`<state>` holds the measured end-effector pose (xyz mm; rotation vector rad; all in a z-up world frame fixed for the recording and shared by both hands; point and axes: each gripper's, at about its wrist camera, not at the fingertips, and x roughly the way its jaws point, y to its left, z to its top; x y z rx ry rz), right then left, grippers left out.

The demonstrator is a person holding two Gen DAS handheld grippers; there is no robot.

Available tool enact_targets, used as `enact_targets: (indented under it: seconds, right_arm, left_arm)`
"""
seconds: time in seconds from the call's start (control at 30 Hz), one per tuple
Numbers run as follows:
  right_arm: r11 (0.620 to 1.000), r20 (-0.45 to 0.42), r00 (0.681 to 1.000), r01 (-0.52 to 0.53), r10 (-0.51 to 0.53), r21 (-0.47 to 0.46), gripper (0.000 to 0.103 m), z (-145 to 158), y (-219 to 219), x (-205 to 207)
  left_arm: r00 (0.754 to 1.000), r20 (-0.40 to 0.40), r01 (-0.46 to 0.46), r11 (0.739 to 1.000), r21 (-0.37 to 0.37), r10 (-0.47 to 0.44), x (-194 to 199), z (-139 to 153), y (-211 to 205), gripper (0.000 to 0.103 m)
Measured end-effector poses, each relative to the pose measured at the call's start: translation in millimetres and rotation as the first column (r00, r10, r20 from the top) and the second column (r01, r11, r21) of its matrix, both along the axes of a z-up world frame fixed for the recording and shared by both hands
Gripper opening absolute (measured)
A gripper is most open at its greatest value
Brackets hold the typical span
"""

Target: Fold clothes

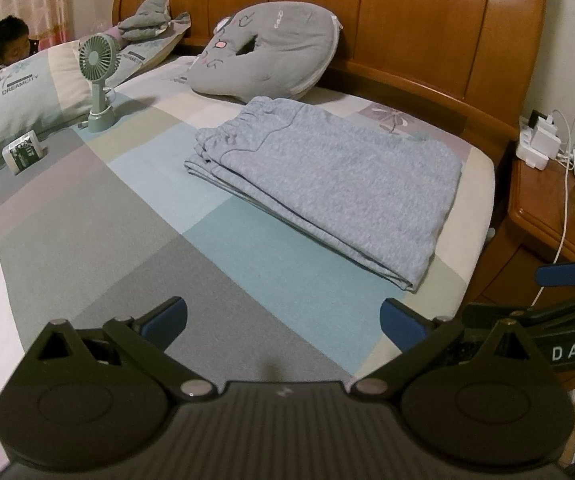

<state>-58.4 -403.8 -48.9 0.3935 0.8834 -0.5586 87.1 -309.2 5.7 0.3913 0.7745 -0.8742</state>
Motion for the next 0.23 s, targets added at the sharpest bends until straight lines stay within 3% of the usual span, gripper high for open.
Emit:
enact_targets:
  seconds: [0.23]
  right_arm:
    - [1.000,-0.004,1.000,0.000,0.000,-0.001,0.103,-0.1,0.6,0.6]
  left_arm:
    - [1.000,0.006,0.001,1.000,0.005,-0.001,0.1,0.2,-1.6,0.102]
